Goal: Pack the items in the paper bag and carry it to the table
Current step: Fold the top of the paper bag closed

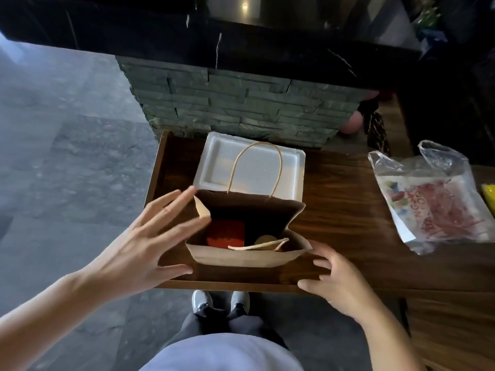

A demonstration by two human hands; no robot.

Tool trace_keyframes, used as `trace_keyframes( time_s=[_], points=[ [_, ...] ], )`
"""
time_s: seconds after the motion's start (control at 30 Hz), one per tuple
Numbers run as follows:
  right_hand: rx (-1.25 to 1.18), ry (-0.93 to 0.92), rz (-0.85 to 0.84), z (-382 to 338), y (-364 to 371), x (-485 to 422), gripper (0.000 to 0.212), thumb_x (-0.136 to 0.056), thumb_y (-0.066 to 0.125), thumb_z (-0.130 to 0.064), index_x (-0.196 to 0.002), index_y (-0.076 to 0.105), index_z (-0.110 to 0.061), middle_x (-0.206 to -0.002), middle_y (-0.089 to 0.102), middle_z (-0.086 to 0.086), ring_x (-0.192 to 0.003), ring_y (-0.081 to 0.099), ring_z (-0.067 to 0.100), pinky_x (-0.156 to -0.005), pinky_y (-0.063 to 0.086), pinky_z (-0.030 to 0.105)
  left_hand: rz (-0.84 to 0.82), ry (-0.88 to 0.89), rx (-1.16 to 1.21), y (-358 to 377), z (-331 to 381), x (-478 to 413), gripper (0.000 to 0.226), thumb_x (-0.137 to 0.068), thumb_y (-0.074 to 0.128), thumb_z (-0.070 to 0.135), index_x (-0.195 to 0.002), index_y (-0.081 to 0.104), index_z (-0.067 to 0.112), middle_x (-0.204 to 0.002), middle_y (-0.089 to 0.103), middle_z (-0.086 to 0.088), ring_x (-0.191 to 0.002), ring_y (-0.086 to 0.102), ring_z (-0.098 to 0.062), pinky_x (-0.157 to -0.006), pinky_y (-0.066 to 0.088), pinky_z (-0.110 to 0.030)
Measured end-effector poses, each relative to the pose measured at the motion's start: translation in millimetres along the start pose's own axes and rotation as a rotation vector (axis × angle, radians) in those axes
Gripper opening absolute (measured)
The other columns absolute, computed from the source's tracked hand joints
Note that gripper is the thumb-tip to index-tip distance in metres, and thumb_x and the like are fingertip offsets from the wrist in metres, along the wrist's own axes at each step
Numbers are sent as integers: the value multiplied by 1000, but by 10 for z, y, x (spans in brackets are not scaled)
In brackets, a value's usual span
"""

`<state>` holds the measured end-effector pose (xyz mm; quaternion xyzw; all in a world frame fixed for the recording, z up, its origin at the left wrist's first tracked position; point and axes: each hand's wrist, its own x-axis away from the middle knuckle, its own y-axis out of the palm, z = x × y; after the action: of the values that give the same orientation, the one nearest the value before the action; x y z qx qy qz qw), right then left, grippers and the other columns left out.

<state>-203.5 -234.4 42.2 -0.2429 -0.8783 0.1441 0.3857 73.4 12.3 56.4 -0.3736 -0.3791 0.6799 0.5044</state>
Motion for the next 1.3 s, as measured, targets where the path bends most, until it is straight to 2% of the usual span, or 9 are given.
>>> trace_keyframes(
  time_s=[0.2,0.33,0.53,0.73,0.87,0.93,1.0,1.17,1.3],
  points=[
    [-79,-53,118,38,85,-35,71,-70,87,-13,-118,50,-50,-117,58,-18,-109,57,7,-86,49,21,18,-641,479,369,-117,291,112,-51,95,39,-144,32,45,-136,51,23,-118,52,6,-91,50,-26],
    [-78,-203,48,-145,226,-165,54,-73,84,-11,-102,59,-50,-100,68,-30,-96,63,-8,-78,49,8,-16,-617,540,650,26,149,74,-62,91,25,-113,49,58,-108,60,29,-98,63,5,-77,53,-11],
    [-167,-241,36,-98,257,-318,42,-83,74,-3,-115,65,-29,-111,73,-5,-104,68,8,-91,54,26,-23,-493,435,686,-59,-58,41,-76,80,8,-94,69,43,-113,62,17,-97,63,1,-75,47,-5],
    [-443,-236,37,-52,222,-426,95,-75,77,8,-146,35,-38,-136,46,-20,-100,64,-5,-79,54,15,121,-517,749,601,-172,-178,63,-73,80,-3,-113,47,34,-131,58,12,-120,57,-8,-84,58,-27],
    [-220,-322,56,-68,251,-618,41,-77,80,-11,-109,67,-32,-114,69,-14,-110,61,3,-95,51,30,45,-552,611,680,-268,-291,39,-75,82,11,-104,68,33,-99,71,10,-96,65,-14,-71,58,-29],
    [-236,-291,108,-76,285,-679,11,-81,77,-24,-89,70,-29,-94,73,-10,-92,66,1,-81,54,21,23,-665,618,731,-285,-313,7,-80,77,29,-80,76,36,-78,73,12,-78,67,-10,-62,54,-23],
    [-255,-218,213,-50,343,-753,16,-86,70,-38,-80,69,-23,-76,71,-1,-70,63,3,-66,51,22,31,-819,691,813,-257,-320,28,-84,65,46,-60,74,35,-65,72,13,-65,68,-7,-50,49,-15],
    [-234,-85,289,36,488,-815,18,-86,69,-40,-81,67,-23,-59,64,-8,-58,60,5,-61,51,30,50,-1142,763,971,-222,-367,35,-85,66,51,-78,74,17,-86,75,-4,-69,69,-13,-56,52,-26],
    [25,-194,398,73,580,-745,45,-77,81,-23,-115,58,-28,-94,61,-5,-84,59,13,-68,49,18,72,-847,193,1008,-82,-318,52,-75,81,38,-117,55,19,-123,47,-4,-94,58,-20,-75,53,-32]
  ],
)
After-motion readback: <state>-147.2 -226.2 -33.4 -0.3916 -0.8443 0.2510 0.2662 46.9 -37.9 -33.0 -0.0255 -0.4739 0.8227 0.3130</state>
